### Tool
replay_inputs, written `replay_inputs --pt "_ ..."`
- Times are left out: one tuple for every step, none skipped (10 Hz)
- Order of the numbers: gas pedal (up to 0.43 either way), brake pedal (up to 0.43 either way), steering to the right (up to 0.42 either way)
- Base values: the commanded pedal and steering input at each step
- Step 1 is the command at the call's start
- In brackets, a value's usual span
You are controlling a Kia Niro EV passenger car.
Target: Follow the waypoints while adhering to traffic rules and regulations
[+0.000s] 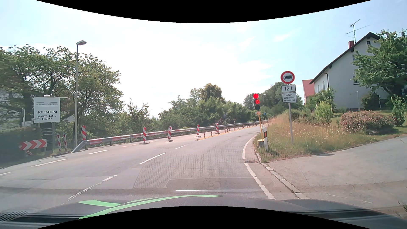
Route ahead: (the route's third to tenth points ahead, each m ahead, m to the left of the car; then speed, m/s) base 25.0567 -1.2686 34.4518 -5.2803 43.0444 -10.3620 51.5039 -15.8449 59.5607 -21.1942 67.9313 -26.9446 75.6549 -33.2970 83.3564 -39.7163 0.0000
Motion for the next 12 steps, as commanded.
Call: replay_inputs --pt "0.0 0.36 0.072" --pt "0.0 0.36 0.072" --pt "0.0 0.366 0.072" --pt "0.0 0.366 0.072" --pt "0.0 0.36 0.072" --pt "0.0 0.36 0.072" --pt "0.0 0.36 0.072" --pt "0.0 0.36 0.071" --pt "0.0 0.36 0.072" --pt "0.0 0.36 0.072" --pt "0.0 0.36 0.072" --pt "0.0 0.36 0.071"
